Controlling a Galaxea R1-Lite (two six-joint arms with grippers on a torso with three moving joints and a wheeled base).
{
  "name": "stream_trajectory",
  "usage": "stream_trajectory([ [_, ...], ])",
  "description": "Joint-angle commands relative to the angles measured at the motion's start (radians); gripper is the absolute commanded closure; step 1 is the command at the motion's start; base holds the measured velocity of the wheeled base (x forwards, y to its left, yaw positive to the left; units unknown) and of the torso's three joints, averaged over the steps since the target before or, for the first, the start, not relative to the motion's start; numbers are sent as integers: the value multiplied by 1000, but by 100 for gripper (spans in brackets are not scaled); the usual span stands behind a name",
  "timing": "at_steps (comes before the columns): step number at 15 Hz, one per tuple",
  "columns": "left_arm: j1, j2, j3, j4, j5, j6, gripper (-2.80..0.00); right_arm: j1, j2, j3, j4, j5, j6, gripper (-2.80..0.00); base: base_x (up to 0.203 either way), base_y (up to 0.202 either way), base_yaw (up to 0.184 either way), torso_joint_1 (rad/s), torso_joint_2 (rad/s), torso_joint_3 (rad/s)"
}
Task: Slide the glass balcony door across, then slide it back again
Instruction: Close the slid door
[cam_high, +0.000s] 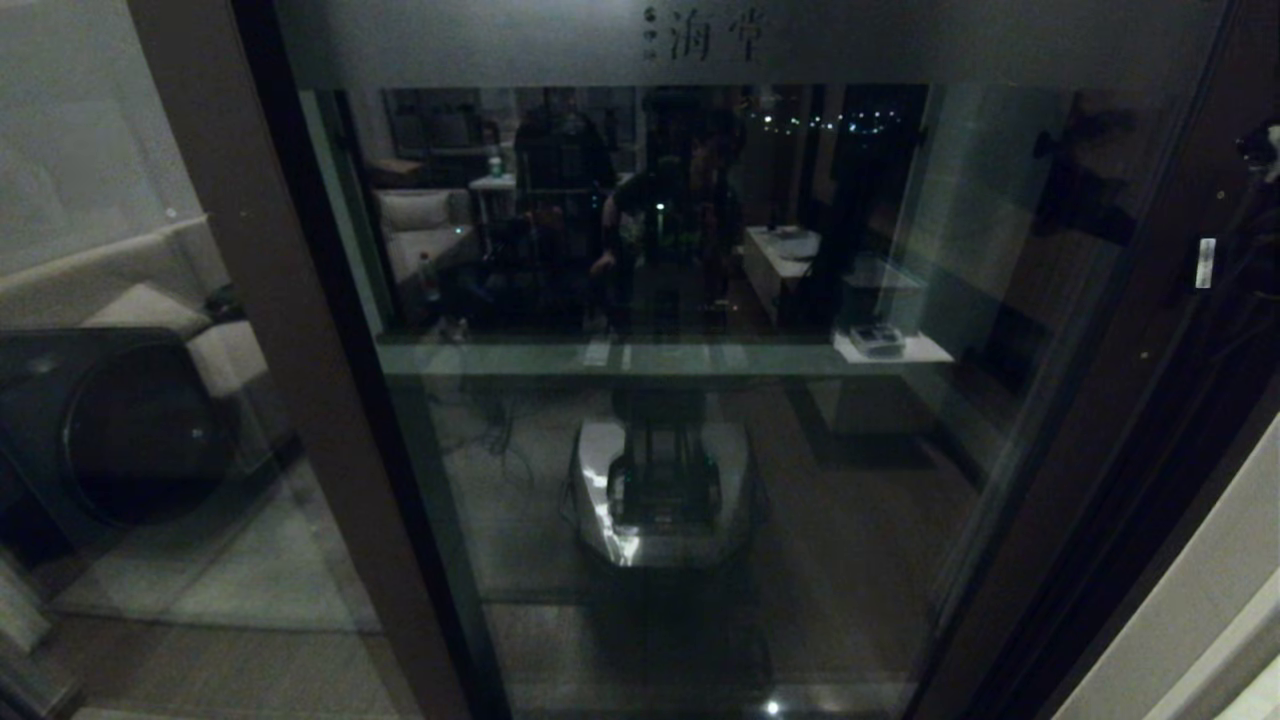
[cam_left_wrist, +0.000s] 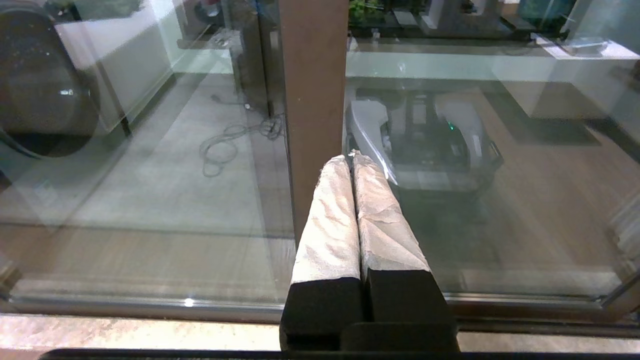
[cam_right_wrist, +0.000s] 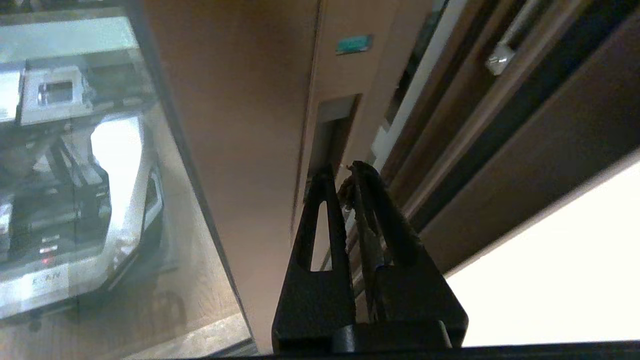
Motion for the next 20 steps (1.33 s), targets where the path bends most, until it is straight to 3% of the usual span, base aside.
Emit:
stream_trajectory([
  [1, 0, 0, 0, 1, 0, 0, 0, 0, 46, -21, -1, -1, 0, 0, 0, 0, 0, 0, 0, 0],
  [20, 0, 0, 0, 1, 0, -1, 0, 0, 121, -81, -5, -6, 24, 0, 0, 0, 0, 0, 0, 0],
])
